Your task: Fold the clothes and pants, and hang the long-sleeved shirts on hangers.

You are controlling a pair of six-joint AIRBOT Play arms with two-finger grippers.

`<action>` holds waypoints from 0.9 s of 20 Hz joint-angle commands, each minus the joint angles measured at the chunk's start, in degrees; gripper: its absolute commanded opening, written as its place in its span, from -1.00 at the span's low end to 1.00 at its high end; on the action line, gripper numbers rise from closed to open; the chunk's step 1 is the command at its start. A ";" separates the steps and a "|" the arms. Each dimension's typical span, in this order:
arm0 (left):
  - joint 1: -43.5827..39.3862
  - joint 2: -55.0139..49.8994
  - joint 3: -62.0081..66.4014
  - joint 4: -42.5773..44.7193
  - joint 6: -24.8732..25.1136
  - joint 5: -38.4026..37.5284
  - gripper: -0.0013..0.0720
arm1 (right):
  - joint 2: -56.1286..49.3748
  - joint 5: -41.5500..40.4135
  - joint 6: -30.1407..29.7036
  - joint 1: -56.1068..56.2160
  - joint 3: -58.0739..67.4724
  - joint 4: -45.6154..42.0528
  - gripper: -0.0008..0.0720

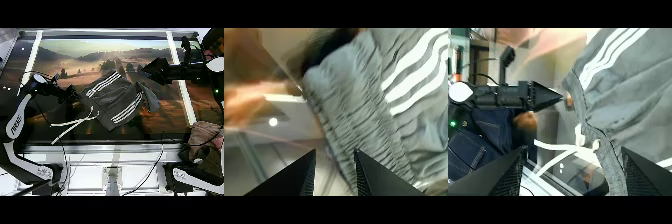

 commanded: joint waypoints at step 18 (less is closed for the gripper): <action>-1.92 1.70 0.00 3.58 -1.07 6.64 -0.17 | -0.04 -2.08 0.00 0.07 0.31 -0.20 0.87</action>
